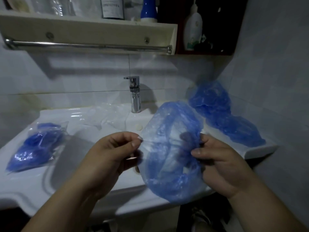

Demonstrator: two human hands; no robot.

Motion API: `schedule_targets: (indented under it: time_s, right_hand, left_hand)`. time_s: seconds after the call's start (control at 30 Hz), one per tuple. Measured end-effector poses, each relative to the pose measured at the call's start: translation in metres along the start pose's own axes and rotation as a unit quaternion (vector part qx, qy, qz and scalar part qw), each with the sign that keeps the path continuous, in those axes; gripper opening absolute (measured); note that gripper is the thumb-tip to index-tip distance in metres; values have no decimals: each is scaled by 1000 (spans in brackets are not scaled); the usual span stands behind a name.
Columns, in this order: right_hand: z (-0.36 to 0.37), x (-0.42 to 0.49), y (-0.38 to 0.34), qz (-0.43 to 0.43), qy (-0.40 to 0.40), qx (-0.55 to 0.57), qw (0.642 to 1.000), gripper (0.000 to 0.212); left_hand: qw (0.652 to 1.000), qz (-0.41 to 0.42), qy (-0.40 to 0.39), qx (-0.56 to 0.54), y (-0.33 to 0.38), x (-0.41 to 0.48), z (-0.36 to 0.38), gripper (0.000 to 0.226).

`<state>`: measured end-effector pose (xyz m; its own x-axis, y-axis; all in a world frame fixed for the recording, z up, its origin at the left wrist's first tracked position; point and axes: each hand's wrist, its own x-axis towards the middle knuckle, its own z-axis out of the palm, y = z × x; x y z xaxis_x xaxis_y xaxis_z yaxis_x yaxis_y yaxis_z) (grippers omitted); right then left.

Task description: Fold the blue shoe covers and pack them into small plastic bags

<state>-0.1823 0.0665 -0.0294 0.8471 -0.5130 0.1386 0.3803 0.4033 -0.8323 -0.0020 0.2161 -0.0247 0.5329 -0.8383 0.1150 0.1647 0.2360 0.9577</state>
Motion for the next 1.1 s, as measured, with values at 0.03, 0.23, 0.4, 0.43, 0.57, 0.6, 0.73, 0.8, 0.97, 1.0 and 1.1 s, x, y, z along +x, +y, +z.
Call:
schedule_targets:
  time_s: [0.03, 0.23, 0.4, 0.43, 0.57, 0.6, 0.73, 0.8, 0.97, 1.0, 1.1]
  right_hand:
    - [-3, -1, -1, -4, 1, -20, 1000, 53]
    - [-4, -4, -7, -104, 20, -138, 985, 42]
    - [4, -9, -7, -128, 29, -232, 964, 30]
    - [5, -8, -7, -127, 43, -238, 962, 18]
    - [5, -8, -9, -104, 88, -241, 961, 37]
    - [4, -8, -9, -101, 91, -233, 963, 40]
    - [1, -6, -8, -98, 102, -233, 962, 43]
    - [0, -6, -8, -104, 106, -244, 958, 43]
    - [1, -8, -8, -183, 133, -284, 932, 13]
    - [1, -9, -8, -200, 137, -294, 925, 23]
    - [-1, -18, -8, -221, 148, -386, 883, 33]
  left_hand:
    - [1000, 13, 16, 1, 1, -1, 0, 6]
    - [997, 62, -30, 19, 3, -5, -4, 28]
    - [985, 77, -94, 124, 11, -15, 5, 43]
    - [988, 85, -59, 116, 12, -15, 9, 29]
    - [991, 89, 51, 89, 6, -6, 4, 19]
    - [991, 90, 58, 82, 6, -5, 0, 24]
    - [994, 95, 44, 32, 3, -1, -10, 59]
    - [995, 99, 23, 26, 4, -1, -10, 60]
    - [989, 141, -38, 22, 13, -7, -11, 59]
    - [988, 147, -48, 32, 15, -8, -11, 60]
    - [977, 148, -55, 146, 21, -24, -6, 65]
